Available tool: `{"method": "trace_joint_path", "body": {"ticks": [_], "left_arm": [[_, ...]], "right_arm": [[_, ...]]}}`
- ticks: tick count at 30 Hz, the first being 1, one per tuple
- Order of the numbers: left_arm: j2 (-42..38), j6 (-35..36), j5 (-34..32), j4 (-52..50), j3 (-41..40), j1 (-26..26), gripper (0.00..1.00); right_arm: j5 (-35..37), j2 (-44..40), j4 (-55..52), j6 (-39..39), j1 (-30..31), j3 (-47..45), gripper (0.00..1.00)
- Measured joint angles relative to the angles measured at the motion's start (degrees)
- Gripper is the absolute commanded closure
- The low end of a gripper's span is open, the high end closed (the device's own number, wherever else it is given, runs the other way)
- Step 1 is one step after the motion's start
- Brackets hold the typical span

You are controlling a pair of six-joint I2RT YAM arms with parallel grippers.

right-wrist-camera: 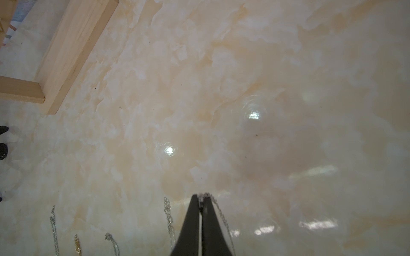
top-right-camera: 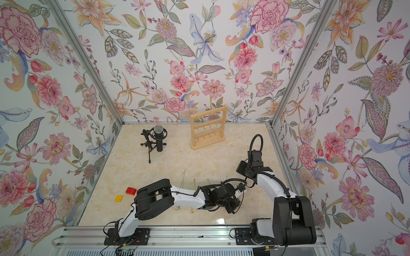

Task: Take the necklace off the jewelry display stand
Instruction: Place the necklace at the center of the board.

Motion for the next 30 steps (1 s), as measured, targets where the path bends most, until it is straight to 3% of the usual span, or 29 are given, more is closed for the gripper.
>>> {"method": "trace_joint_path", "body": {"ticks": [15, 30], "left_arm": [[0.1, -2.4, -2.6, -8.9, 4.4, -0.8, 0.95], [1.0, -2.4, -2.6, -11.4, 6.7, -0.9, 0.95]], "right_arm": [[-2.1, 6.5, 3.0, -0.4, 0.0, 0.0, 1.0], [-2.3, 13.4, 6.1, -1.8, 0.0, 1.2, 1.0]]}}
